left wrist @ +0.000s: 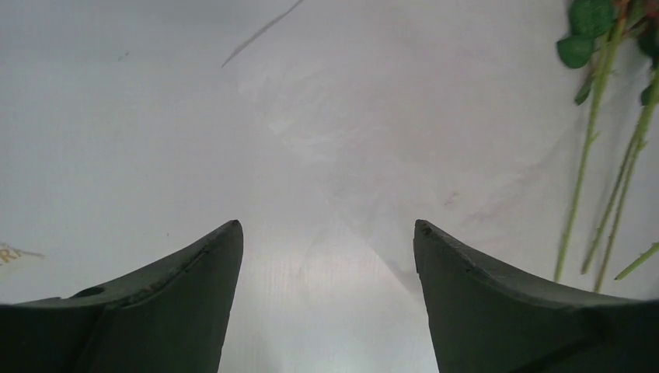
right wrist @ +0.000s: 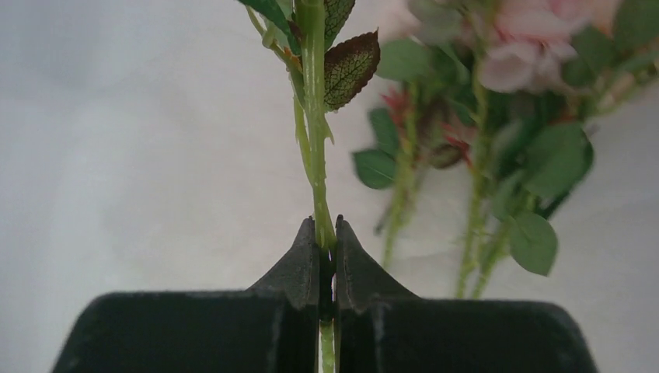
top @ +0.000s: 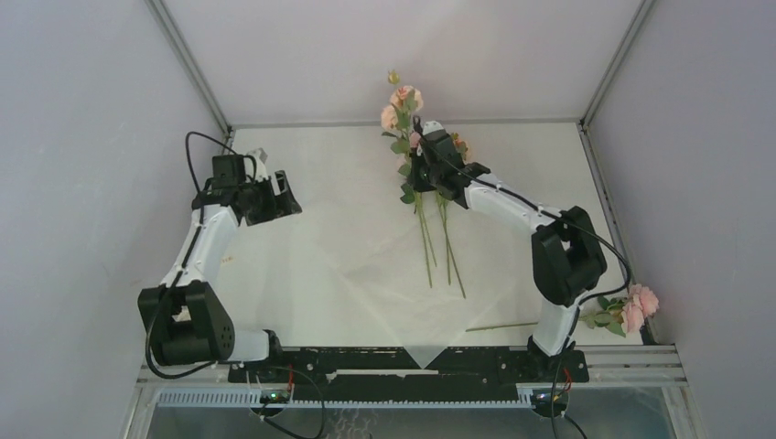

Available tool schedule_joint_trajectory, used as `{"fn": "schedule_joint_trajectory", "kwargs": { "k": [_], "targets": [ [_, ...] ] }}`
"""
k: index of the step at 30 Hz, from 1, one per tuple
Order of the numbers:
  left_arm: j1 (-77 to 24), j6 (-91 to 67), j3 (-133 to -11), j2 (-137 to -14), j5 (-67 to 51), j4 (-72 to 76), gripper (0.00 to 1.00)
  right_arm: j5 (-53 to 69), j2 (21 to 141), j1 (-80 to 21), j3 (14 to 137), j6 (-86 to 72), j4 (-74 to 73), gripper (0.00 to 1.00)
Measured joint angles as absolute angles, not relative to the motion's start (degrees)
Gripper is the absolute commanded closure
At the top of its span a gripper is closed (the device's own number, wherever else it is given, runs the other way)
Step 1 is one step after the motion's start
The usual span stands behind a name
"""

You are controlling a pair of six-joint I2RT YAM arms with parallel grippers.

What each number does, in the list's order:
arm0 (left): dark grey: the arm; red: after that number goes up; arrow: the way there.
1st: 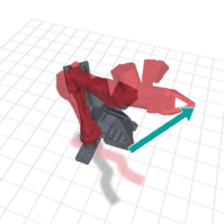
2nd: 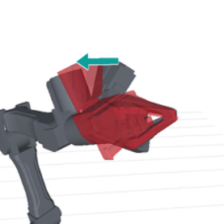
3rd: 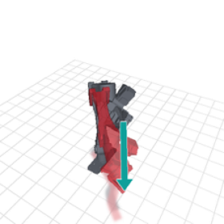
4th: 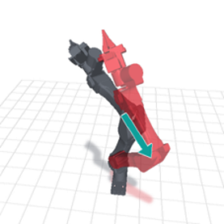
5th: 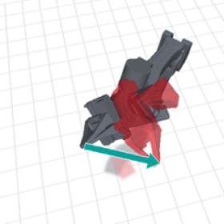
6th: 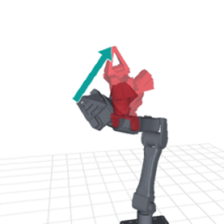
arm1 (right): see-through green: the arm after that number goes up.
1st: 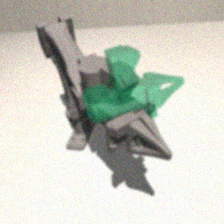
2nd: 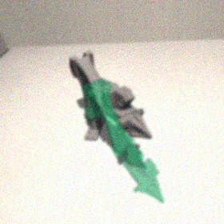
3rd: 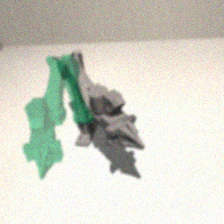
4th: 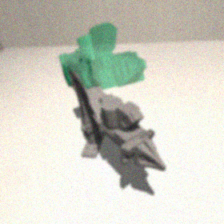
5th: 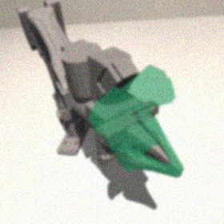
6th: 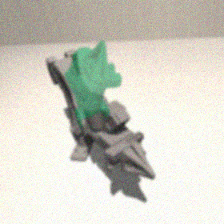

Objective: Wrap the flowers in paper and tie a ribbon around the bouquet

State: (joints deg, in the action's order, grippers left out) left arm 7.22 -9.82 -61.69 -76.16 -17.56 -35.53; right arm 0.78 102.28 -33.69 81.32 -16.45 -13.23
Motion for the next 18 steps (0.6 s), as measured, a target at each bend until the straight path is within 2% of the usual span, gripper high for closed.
{"fn": "schedule_joint_trajectory", "kwargs": {
  "k": [2,6,10,11,15,17,18],
  "targets": [
    [5.54,-8.88,-61.69,-78.08,-15.73,-35.57,0.16,-3.03,104.88,-32.97,81.43,-15.84,-15.77,0.8],
    [2.61,-6.87,-61.69,-78.3,-11.9,-35.29,0.16,-7.38,111.68,-32.42,82.13,-14.7,-20.82,0.44],
    [0.75,-5.48,-61.69,-77.87,-10.7,-34.98,0.16,-9.98,115.18,-32.42,83.09,-14.66,-26.24,0.18],
    [0.64,-5.3,-61.69,-77.73,-10.63,-34.96,0.16,-10.55,115.0,-32.42,83.09,-14.72,-27.11,0.14],
    [0.4,-4.91,-61.69,-76.66,-10.39,-34.94,0.16,-12.19,110.34,-32.42,81.23,-15.64,-27.77,0.14],
    [-0.12,-4.91,-61.58,-75.59,-10.31,-34.81,0.18,-12.71,106.56,-32.4,79.37,-16.05,-27.75,0.16],
    [-0.62,-4.91,-61.54,-74.94,-10.41,-34.74,0.22,-12.93,104.36,-32.29,78.08,-16.43,-27.64,0.21]
  ]
}}
